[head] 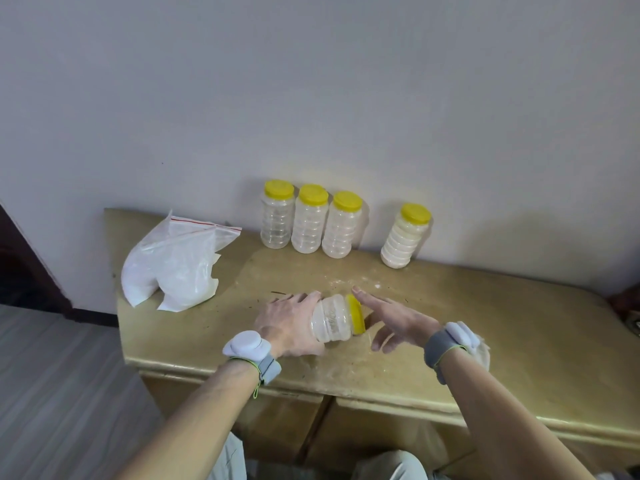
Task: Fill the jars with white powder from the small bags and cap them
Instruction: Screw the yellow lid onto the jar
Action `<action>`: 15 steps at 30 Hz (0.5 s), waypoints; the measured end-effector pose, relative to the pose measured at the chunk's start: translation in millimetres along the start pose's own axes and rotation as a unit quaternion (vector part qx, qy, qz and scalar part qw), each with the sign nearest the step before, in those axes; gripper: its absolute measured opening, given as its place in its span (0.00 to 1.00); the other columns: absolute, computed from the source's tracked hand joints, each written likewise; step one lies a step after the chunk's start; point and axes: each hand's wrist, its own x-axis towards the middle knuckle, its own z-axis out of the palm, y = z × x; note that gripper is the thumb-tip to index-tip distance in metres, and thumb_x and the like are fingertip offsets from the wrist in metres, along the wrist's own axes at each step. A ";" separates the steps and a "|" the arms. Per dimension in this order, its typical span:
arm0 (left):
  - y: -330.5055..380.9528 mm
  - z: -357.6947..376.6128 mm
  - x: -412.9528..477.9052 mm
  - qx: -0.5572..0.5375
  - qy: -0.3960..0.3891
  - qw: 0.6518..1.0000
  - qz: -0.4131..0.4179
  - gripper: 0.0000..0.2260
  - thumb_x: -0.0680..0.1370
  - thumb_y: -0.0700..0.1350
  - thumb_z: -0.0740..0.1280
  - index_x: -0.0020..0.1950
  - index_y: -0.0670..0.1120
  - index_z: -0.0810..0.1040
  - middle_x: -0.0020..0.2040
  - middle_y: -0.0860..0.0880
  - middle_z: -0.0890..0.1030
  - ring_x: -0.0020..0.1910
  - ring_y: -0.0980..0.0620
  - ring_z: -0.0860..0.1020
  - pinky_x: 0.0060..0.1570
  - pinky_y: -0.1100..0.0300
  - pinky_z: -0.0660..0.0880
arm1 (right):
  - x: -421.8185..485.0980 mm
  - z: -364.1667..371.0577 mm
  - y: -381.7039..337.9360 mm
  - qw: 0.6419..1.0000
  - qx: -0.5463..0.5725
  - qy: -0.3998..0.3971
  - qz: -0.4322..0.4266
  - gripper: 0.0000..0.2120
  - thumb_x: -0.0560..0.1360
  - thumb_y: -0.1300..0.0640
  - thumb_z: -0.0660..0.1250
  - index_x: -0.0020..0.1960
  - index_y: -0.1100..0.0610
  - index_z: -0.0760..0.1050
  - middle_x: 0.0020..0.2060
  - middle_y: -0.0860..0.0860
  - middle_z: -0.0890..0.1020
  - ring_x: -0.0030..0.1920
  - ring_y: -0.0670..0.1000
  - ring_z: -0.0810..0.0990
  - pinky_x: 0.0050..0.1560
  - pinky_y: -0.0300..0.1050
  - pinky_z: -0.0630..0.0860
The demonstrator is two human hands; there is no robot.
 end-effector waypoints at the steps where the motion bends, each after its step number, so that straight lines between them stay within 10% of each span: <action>1: -0.1 -1.1 0.8 -0.004 0.003 1.000 0.000 0.36 0.62 0.65 0.71 0.67 0.59 0.64 0.57 0.55 0.78 0.55 0.50 0.77 0.50 0.55 0.70 | -2.9 3.9 -0.9 1.000 0.006 0.016 -0.021 0.25 0.75 0.26 0.54 0.63 0.42 0.63 0.53 0.53 0.79 0.34 0.51 0.78 0.35 0.44 0.79; 4: -0.6 -3.5 0.2 -0.010 0.003 1.000 -0.003 0.35 0.62 0.65 0.71 0.66 0.59 0.65 0.57 0.57 0.78 0.55 0.49 0.78 0.48 0.55 0.69 | 4.9 33.2 4.1 0.989 -0.037 0.116 -0.079 0.23 0.77 0.30 0.55 0.64 0.44 0.66 0.51 0.56 0.78 0.38 0.56 0.80 0.32 0.48 0.80; 8: -0.2 -2.9 -2.4 -0.008 0.007 1.000 -0.016 0.30 0.62 0.64 0.70 0.61 0.59 0.66 0.56 0.57 0.79 0.54 0.48 0.79 0.46 0.56 0.68 | 21.1 50.3 6.4 0.955 -0.194 0.198 -0.107 0.25 0.83 0.51 0.54 0.79 0.46 0.55 0.62 0.61 0.73 0.58 0.67 0.76 0.57 0.56 0.76; 12: -0.3 -4.3 -6.3 -0.034 0.014 0.999 -0.019 0.29 0.64 0.64 0.69 0.61 0.59 0.66 0.55 0.57 0.78 0.54 0.48 0.78 0.47 0.55 0.68 | 11.3 46.5 -3.2 0.976 -0.076 0.182 -0.092 0.25 0.78 0.31 0.52 0.65 0.48 0.68 0.50 0.58 0.77 0.42 0.59 0.79 0.28 0.47 0.78; 15: -1.8 -2.7 -7.0 -0.016 0.015 1.000 -0.011 0.30 0.63 0.65 0.69 0.62 0.59 0.66 0.56 0.57 0.78 0.55 0.49 0.78 0.51 0.54 0.70 | 5.1 50.0 -2.8 0.972 -0.092 0.183 -0.116 0.25 0.79 0.31 0.51 0.64 0.46 0.69 0.52 0.59 0.78 0.44 0.61 0.80 0.36 0.54 0.82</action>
